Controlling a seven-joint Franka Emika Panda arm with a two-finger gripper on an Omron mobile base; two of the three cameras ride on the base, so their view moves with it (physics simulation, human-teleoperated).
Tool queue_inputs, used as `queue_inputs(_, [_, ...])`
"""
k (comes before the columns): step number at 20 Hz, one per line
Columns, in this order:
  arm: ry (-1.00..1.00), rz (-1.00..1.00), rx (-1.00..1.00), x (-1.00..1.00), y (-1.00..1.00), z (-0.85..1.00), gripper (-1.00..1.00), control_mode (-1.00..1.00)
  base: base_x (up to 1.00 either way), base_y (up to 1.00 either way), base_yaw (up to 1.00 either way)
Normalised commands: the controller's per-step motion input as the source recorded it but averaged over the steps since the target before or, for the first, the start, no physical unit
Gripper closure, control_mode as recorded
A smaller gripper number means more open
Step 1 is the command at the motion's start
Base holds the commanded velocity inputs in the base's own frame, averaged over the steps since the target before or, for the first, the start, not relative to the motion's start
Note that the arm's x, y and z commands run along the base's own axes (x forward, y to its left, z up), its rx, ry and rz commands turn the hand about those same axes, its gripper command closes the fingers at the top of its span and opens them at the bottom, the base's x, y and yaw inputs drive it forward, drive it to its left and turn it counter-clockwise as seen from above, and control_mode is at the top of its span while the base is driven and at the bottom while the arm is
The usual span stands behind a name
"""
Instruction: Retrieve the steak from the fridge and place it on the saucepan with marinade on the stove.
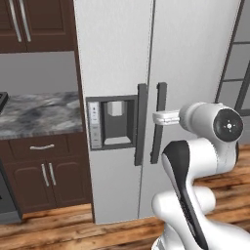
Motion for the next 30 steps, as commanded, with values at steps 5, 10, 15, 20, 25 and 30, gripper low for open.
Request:
queue_inputs(5, [-0.2, 0.0, -0.04, 0.0, 0.0, -0.35, -1.0, -1.0, 0.0, 0.0, 0.0])
queue_inputs(10, [-0.21, 0.0, -0.03, 0.01, 0.0, -0.54, -1.0, -1.0, 0.0, 0.0, 0.0])
queue_inputs(15, [-0.19, 0.0, 0.0, 0.19, 0.0, -0.61, -1.0, -1.0, 0.0, 0.0, 0.0])
queue_inputs(20, [-0.16, 0.0, 0.0, 0.47, -0.08, -0.61, -1.0, -1.0, 0.0, 0.0, 0.0])
queue_inputs(25, [-0.19, 0.01, 0.0, 0.38, -0.25, -0.65, -1.0, -1.0, 0.0, 0.0, 0.0])
queue_inputs(30, [-0.2, 0.01, 0.0, 0.31, -0.23, -0.57, -1.0, -1.0, 0.0, 0.0, 0.0])
